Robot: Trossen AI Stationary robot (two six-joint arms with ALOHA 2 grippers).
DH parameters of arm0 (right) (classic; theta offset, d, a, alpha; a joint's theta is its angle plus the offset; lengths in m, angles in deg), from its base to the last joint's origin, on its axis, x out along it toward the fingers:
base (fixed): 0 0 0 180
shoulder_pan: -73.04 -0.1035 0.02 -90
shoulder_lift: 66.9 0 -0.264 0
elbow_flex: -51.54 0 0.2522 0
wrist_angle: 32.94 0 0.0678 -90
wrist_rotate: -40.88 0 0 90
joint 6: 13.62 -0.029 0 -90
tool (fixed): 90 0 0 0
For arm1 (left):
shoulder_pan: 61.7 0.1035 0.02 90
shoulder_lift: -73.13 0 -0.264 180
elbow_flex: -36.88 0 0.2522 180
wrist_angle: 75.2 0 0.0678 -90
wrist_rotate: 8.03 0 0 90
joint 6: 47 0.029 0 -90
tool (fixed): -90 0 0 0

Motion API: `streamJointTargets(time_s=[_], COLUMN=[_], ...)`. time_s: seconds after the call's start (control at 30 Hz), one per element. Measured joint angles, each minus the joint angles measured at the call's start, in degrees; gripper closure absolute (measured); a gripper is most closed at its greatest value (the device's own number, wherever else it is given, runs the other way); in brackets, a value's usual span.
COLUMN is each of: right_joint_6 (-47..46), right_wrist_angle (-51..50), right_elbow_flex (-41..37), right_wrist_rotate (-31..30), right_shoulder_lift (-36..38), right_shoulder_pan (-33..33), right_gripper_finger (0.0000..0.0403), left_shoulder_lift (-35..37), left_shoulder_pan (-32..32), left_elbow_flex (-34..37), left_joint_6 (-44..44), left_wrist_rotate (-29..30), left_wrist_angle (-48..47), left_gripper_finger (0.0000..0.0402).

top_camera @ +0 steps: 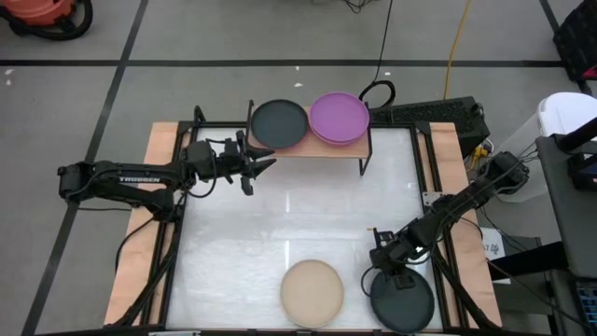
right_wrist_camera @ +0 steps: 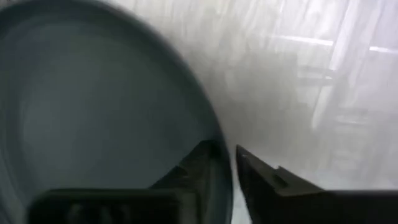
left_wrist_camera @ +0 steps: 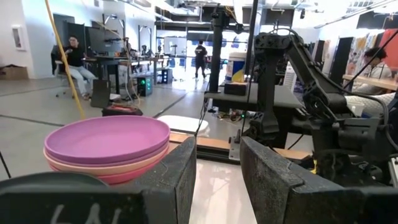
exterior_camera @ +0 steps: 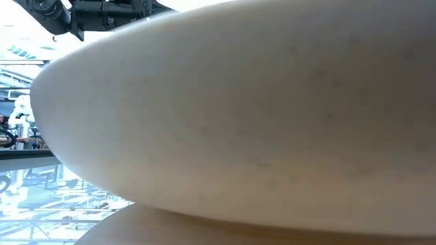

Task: Place and stack plates onto a shelf
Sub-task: Stack the black plate on the top of the black plate on the shelf

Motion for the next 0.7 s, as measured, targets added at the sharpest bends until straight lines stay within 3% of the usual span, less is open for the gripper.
streamJointTargets(time_s=[0.13,0.53,0.7], right_joint_6=[3.7,16.0,23.4], right_wrist_angle=[0.0,1.2,4.2], right_elbow_flex=[0.0,0.0,0.7], right_wrist_rotate=[-2.4,-15.9,-18.6], right_shoulder_lift=[1.4,11.9,17.2], right_shoulder_pan=[1.0,14.7,21.6], right_gripper_finger=[0.0394,0.0402,0.0402], left_shoulder_lift=[0.0,0.0,1.4], left_shoulder_pan=[0.0,0.2,1.4], left_elbow_flex=[0.0,0.0,0.0], left_joint_6=[-0.3,4.0,4.4], left_wrist_rotate=[0.0,0.1,0.7], left_wrist_angle=[-0.9,-5.2,-5.7], left_gripper_finger=[0.0273,0.0273,0.0273])
